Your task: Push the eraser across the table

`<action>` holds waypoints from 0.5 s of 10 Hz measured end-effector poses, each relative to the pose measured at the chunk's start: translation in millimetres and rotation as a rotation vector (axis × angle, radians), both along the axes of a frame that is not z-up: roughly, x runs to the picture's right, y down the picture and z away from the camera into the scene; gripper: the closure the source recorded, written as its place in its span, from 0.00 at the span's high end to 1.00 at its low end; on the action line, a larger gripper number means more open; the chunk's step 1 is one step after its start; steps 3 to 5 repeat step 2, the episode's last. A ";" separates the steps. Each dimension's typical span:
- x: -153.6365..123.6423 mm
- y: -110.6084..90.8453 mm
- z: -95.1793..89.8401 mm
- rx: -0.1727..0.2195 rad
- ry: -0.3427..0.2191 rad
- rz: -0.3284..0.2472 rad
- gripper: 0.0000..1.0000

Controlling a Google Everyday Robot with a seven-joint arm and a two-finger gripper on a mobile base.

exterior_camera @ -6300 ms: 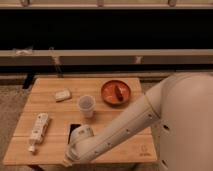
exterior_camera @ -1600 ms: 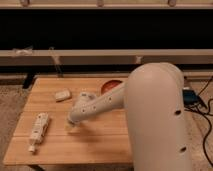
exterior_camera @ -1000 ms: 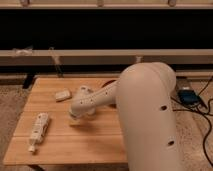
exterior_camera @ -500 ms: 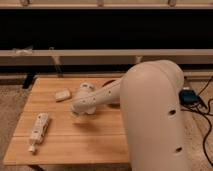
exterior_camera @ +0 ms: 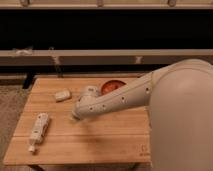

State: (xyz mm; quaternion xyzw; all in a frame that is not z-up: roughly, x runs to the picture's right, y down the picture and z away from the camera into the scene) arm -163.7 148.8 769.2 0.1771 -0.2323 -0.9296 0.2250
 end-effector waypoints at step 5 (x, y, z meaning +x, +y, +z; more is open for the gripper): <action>-2.1 1.2 -3.4 0.000 -0.007 0.000 0.60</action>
